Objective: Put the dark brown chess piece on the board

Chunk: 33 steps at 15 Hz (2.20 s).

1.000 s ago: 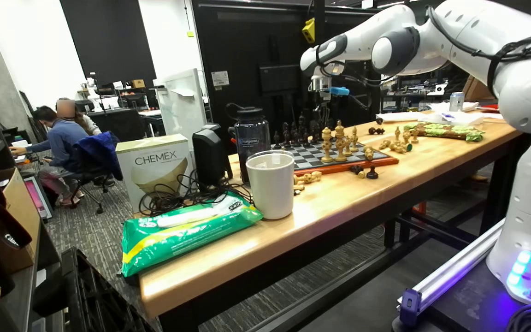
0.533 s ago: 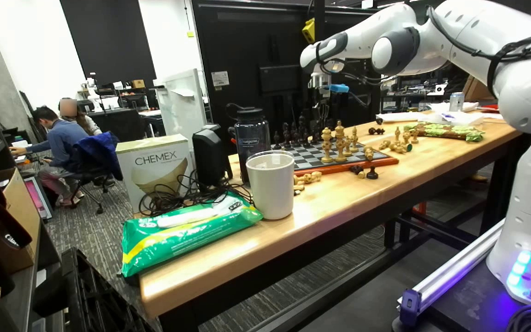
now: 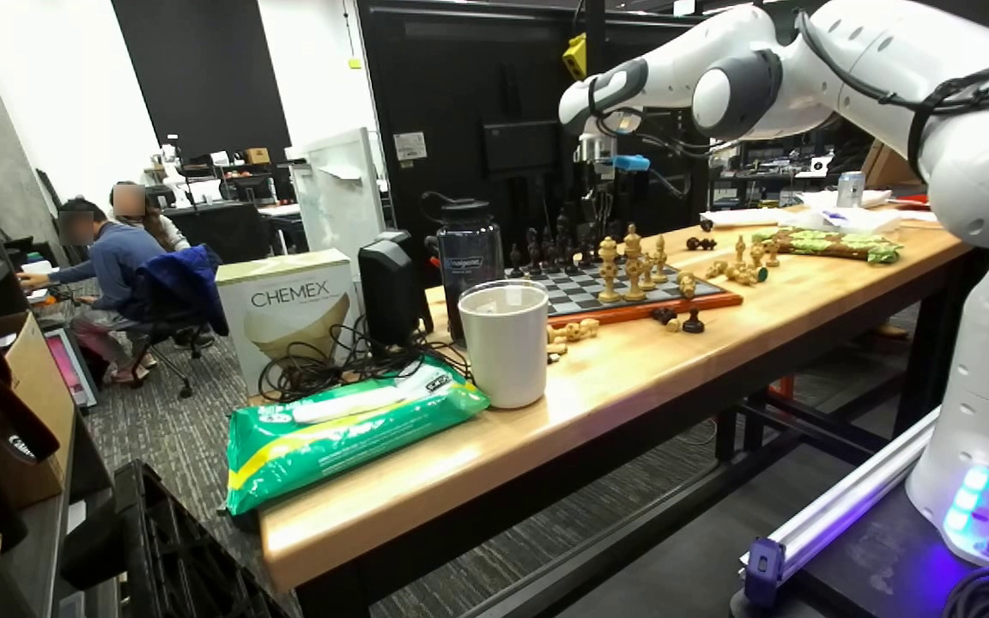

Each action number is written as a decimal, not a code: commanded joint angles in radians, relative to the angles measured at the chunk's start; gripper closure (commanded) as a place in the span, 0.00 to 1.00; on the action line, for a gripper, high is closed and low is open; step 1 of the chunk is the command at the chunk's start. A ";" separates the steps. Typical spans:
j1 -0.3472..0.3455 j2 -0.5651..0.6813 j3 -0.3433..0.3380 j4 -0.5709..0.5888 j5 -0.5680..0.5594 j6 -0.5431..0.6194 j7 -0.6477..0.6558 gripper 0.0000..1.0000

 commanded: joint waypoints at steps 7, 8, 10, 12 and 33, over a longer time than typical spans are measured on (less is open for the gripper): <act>0.006 -0.037 -0.003 -0.008 -0.007 -0.002 -0.002 0.94; 0.006 -0.040 -0.004 -0.006 -0.007 -0.001 -0.001 0.94; 0.006 -0.043 -0.004 -0.003 -0.006 0.002 0.001 0.94; 0.006 -0.049 -0.003 -0.007 -0.005 0.006 0.002 0.94; 0.041 -0.187 -0.035 -0.099 -0.046 -0.003 0.084 0.94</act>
